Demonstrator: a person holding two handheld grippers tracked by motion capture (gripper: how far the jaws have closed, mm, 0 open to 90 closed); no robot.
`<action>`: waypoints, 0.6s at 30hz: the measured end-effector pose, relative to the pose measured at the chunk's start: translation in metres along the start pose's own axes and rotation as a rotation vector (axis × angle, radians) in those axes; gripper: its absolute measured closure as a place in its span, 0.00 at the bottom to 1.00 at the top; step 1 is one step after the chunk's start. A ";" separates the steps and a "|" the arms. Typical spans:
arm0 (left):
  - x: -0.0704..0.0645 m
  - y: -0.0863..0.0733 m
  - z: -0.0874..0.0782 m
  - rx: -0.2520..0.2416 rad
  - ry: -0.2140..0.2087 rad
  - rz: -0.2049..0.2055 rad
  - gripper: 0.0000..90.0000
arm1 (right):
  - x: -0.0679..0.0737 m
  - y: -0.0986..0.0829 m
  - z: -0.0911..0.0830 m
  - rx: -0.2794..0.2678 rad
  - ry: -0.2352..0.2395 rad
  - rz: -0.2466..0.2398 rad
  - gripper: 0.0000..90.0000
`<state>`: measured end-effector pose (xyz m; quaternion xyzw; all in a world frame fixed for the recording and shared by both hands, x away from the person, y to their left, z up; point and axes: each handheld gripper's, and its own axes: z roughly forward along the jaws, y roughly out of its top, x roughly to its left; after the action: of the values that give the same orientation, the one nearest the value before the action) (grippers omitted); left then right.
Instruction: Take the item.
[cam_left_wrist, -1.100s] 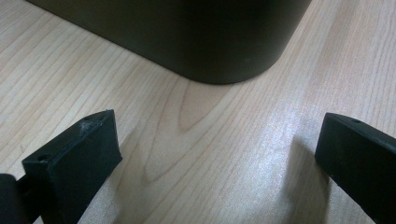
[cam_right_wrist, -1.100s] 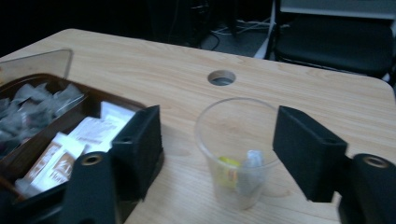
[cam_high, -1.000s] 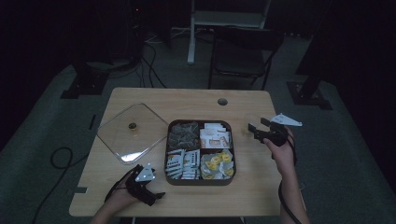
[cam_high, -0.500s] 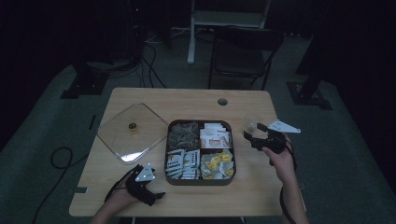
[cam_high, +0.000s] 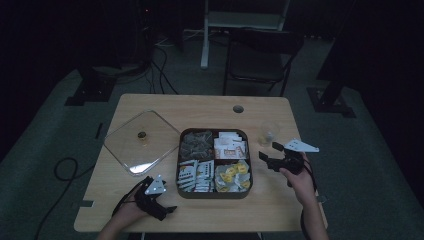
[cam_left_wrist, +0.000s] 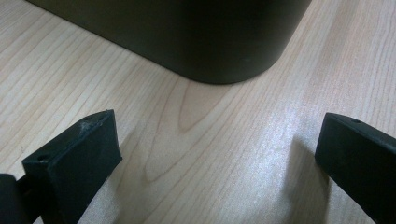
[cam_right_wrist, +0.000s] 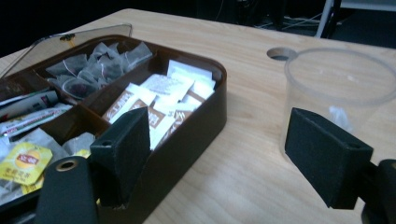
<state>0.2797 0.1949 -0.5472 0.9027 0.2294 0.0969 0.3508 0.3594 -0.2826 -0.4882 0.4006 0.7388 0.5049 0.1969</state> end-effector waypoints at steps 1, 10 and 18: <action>0.000 0.000 0.000 0.000 0.000 0.000 0.00 | 0.000 -0.002 0.000 0.002 0.001 0.003 0.24; 0.000 0.000 0.000 0.001 0.000 0.001 0.00 | -0.001 -0.021 0.001 0.047 0.023 0.003 0.24; 0.000 0.000 0.000 0.000 0.000 0.001 0.00 | -0.001 -0.038 0.002 0.077 0.045 0.005 0.25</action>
<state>0.2797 0.1949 -0.5472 0.9028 0.2290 0.0973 0.3508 0.3462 -0.2889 -0.5231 0.3983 0.7609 0.4855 0.1632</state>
